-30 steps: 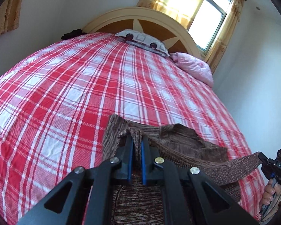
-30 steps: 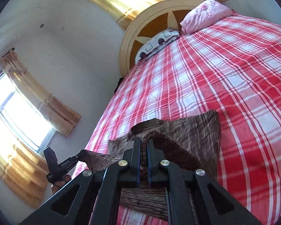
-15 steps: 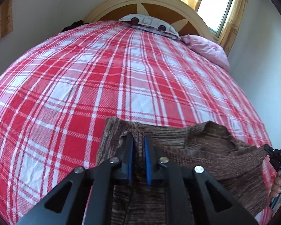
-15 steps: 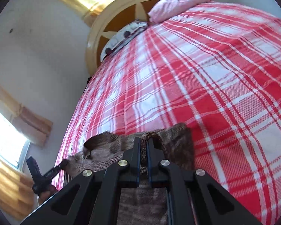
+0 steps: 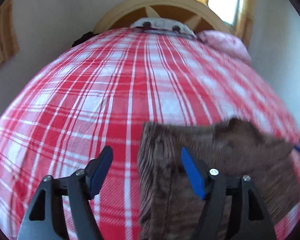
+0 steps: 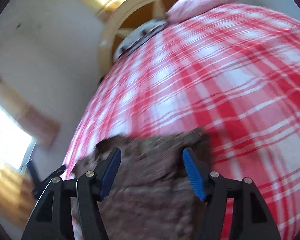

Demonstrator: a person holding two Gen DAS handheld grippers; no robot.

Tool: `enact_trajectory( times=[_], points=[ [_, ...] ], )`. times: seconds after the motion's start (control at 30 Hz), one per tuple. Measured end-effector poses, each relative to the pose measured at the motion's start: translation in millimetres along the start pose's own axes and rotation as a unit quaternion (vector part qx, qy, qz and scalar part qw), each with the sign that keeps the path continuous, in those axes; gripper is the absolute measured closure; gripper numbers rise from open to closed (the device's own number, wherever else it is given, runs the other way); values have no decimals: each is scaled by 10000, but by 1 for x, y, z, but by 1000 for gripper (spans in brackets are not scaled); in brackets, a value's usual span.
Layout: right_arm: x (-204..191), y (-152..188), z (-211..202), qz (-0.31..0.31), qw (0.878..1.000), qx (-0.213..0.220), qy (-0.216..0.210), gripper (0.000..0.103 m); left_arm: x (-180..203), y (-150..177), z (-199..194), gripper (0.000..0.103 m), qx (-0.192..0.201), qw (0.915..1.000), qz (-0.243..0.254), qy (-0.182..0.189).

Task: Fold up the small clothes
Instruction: 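Lift the held hem with both tools and fold it toward the collar, then open both tools to release the folded hem onto the sweater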

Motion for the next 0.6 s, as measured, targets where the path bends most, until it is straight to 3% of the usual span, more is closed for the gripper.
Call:
enact_trajectory(
  times=[0.07, 0.17, 0.27, 0.33, 0.4, 0.5, 0.6],
  points=[
    [-13, 8, 9, -221, 9991, -369, 9, 38, 5, 12, 4, 30, -251, 9986, 434, -175],
    [-30, 24, 33, -498, 9935, -1021, 9, 38, 4, 16, 16, 29, -413, 9966, 599, -396],
    [-36, 29, 55, -599, 9901, -1252, 225, 38, 0, 8, 34, 23, -542, 9963, 520, -409],
    [-37, 25, 66, -523, 9896, -1313, 278, 38, -2, -6, 46, 23, -527, 9939, 544, -804],
    [-44, 5, 66, -558, 9926, -1011, 380, 38, -7, -24, 43, 24, -301, 9955, 306, -847],
    [-52, -32, 34, -554, 9980, 150, 272, 38, -22, -45, 23, 21, 214, 9936, -240, -1087],
    [-49, -43, 12, -443, 9969, 623, 203, 38, -44, -49, 11, 16, 479, 9877, -745, -1289]
  ],
)
Point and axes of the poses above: each gripper's, at about its wrist camera, not at the fingertips, and z roughly the way its jaws point, x to its right, y to its underside, the point moved 3 cm from there along z, roughly the way its jaws point, and after that the axes turned 9 degrees about y, right-handed, at the moved point
